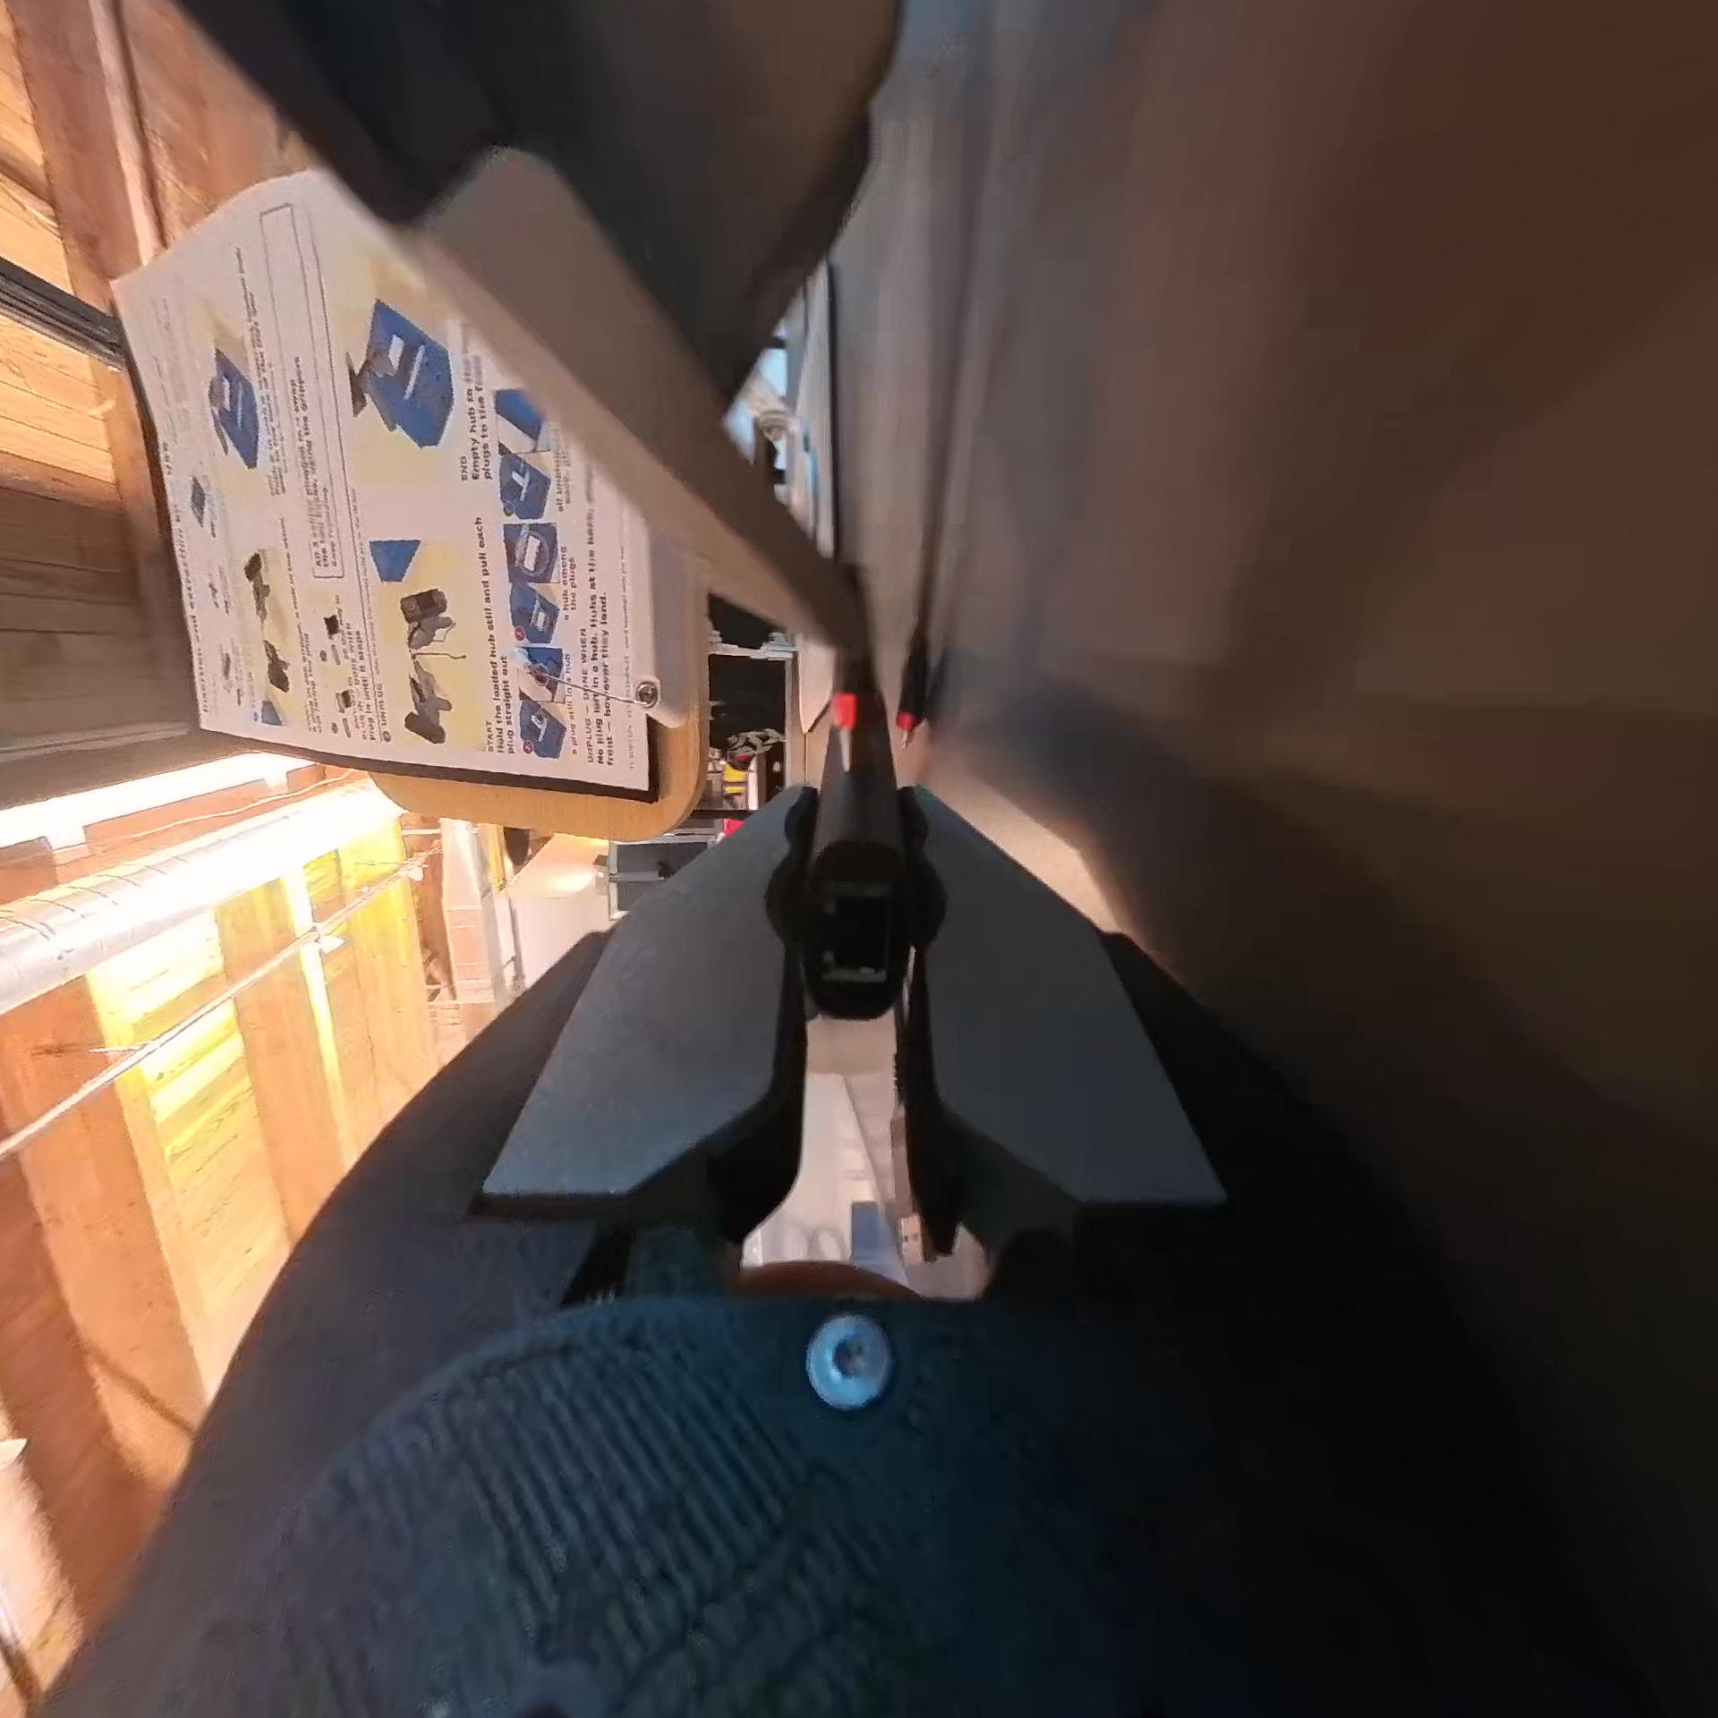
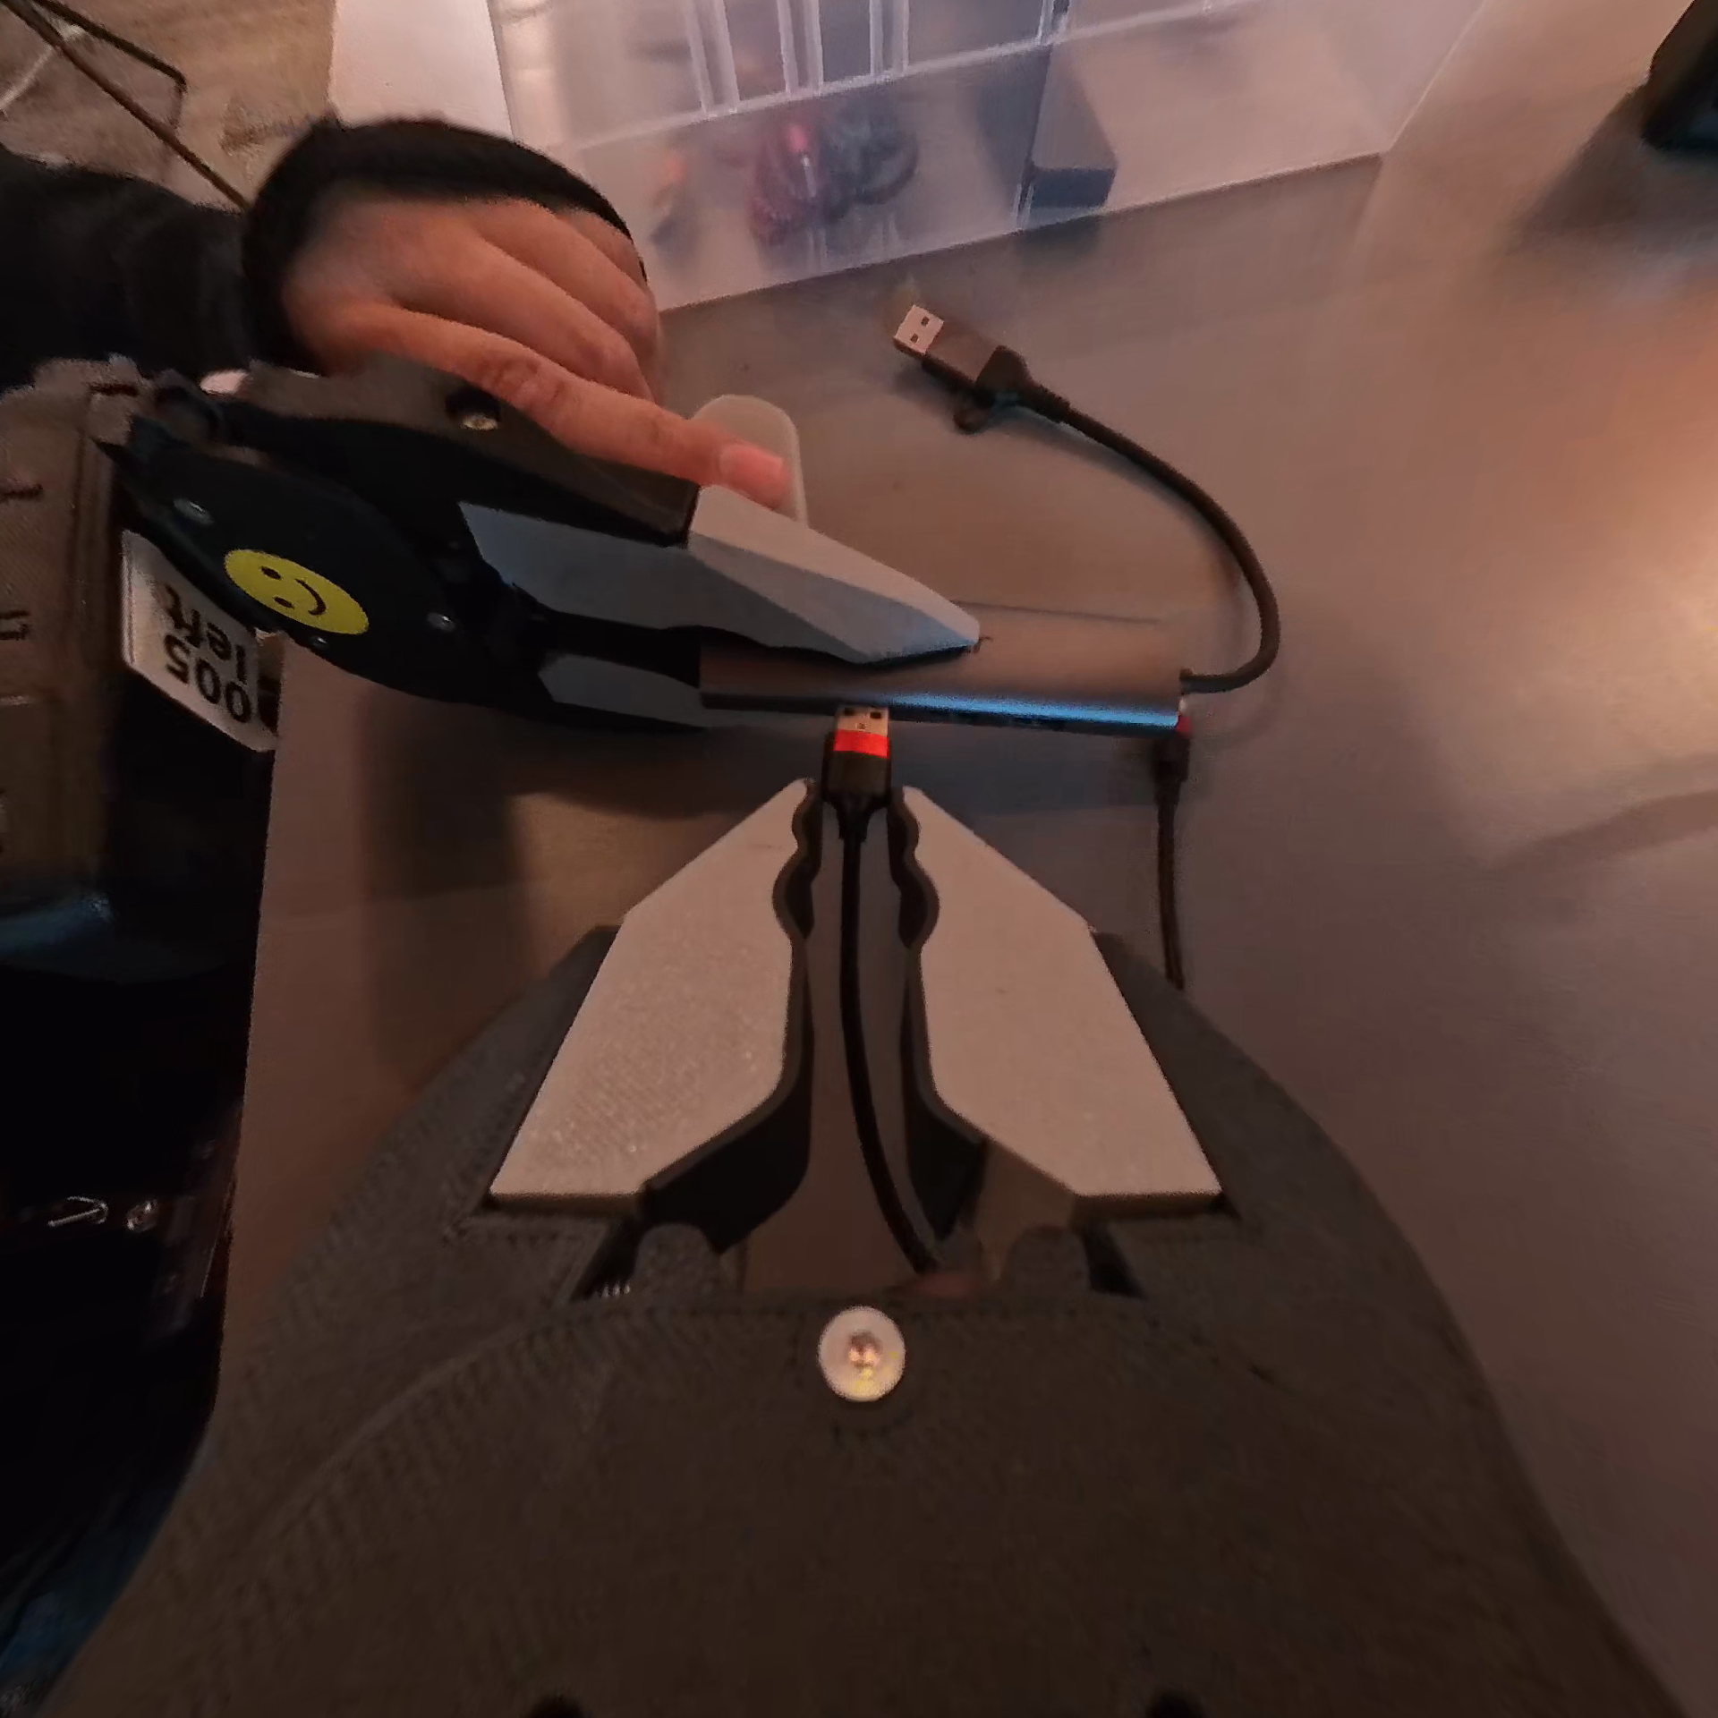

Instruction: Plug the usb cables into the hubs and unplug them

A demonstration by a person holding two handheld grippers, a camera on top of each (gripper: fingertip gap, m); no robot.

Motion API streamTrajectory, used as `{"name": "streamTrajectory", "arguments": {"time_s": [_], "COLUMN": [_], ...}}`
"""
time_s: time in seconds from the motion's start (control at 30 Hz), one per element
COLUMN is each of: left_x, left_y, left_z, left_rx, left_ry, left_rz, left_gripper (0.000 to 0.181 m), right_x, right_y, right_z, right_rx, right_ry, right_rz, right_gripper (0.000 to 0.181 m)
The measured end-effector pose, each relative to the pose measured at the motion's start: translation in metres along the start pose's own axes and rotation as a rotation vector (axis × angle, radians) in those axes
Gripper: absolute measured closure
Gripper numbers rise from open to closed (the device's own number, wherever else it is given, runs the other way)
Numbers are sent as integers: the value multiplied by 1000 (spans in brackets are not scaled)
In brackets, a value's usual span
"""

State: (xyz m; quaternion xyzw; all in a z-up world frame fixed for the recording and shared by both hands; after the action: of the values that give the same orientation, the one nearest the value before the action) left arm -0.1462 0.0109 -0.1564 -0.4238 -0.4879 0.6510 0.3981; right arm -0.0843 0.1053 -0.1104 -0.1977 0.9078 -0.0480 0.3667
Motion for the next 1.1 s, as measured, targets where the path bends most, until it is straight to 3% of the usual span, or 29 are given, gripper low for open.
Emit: {"name": "streamTrajectory", "arguments": {"time_s": [1.1], "left_x": [4], "left_y": [0], "left_z": [9], "left_rx": [-202], "left_ry": [-84], "left_rz": [126], "left_gripper": [169], "right_x": [18], "right_y": [-8], "right_z": [1], "right_rx": [58], "right_ry": [127], "right_rz": [83], "right_gripper": [171]}}
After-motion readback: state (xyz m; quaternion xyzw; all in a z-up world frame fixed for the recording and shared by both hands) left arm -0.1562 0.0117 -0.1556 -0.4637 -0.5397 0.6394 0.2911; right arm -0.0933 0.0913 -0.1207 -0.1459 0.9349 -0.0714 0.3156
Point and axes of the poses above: each gripper's, where its closed fingertips meet, x out along the fingers, z out of its underside, y = z × x across the jaws, the point moved 8 cm from there along -x, back along the fingers, and after that the axes turned 14 degrees about x, right-handed, at the moved point
